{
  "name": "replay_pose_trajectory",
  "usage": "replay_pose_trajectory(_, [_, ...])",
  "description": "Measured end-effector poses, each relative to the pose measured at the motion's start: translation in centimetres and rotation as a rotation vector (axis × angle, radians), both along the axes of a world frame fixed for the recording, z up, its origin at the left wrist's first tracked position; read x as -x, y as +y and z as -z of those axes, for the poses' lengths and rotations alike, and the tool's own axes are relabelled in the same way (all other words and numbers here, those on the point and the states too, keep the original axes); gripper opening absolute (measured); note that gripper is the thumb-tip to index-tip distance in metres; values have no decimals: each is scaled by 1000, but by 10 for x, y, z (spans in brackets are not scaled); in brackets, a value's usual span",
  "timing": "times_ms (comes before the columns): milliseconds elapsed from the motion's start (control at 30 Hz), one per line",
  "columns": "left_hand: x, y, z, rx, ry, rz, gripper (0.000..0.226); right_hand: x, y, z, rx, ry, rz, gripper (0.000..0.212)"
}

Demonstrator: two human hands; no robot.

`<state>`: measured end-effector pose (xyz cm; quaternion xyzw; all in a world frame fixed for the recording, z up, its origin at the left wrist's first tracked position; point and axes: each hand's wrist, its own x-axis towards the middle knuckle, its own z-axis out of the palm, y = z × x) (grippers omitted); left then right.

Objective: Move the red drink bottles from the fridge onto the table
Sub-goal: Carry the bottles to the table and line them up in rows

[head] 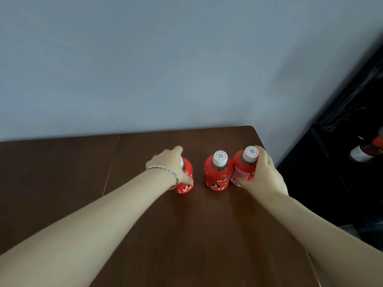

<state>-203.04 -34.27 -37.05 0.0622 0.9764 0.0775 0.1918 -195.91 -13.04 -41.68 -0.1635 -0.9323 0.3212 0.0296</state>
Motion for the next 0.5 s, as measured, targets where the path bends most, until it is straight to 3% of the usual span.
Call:
replay_pose_trajectory(67, [-2,-9,5,-299,-46,-137,55,-2,-3,3,-42,-39,-4,84])
replay_pose_trajectory(133, [-8,-8,10,-381,16,-175,39,-3,-6,4,-51,-57,2,85])
replay_pose_trajectory(500, [-23,14,13,-487,12,-163,35,-3,-4,8,8,-62,12,79])
